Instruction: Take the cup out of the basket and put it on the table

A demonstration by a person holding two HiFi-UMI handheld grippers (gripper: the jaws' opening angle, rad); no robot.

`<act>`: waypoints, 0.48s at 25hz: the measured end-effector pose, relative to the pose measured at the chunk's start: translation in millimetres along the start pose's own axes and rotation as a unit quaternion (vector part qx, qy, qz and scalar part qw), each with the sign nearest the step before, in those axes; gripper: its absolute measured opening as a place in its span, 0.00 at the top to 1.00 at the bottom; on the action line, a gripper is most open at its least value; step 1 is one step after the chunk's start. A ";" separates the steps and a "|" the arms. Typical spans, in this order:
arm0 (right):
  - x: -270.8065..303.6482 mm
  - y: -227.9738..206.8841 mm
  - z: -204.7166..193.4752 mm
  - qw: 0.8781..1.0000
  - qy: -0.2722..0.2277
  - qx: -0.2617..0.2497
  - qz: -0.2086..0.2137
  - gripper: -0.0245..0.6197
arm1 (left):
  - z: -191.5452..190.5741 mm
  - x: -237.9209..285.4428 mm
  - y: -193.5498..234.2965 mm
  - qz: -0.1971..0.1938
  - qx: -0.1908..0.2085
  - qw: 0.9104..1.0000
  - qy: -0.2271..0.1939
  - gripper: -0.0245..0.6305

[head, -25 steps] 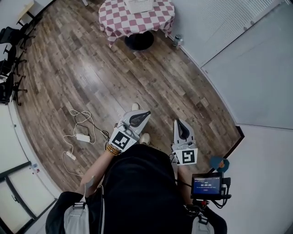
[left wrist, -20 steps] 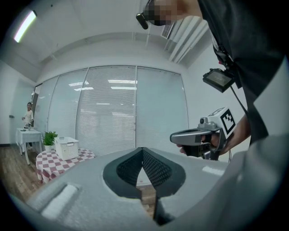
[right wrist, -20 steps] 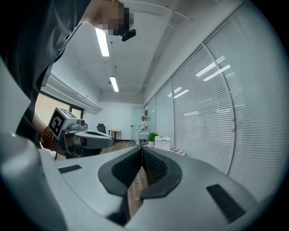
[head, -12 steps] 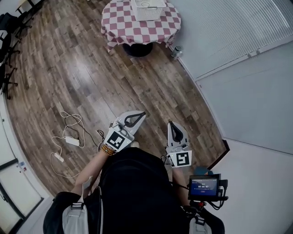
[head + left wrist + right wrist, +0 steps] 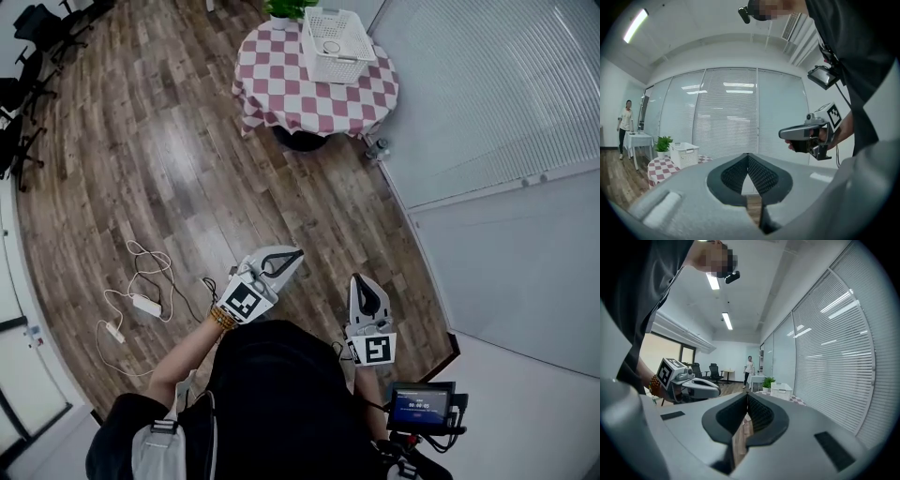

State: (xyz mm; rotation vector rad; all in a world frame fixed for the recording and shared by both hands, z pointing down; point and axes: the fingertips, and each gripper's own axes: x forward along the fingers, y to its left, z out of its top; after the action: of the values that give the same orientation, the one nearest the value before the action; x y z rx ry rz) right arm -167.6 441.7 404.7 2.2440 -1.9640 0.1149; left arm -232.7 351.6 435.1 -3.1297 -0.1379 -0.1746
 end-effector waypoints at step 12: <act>69.5 -18.7 -1.2 1.000 -0.015 0.016 0.020 0.95 | 3.8 18.9 62.1 0.026 0.007 1.000 0.007 0.96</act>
State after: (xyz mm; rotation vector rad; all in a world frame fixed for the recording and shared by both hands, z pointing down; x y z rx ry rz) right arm -139.6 376.3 415.8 2.2391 -2.0372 0.1194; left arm -208.1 291.5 433.5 -3.1125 -0.0573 -0.1953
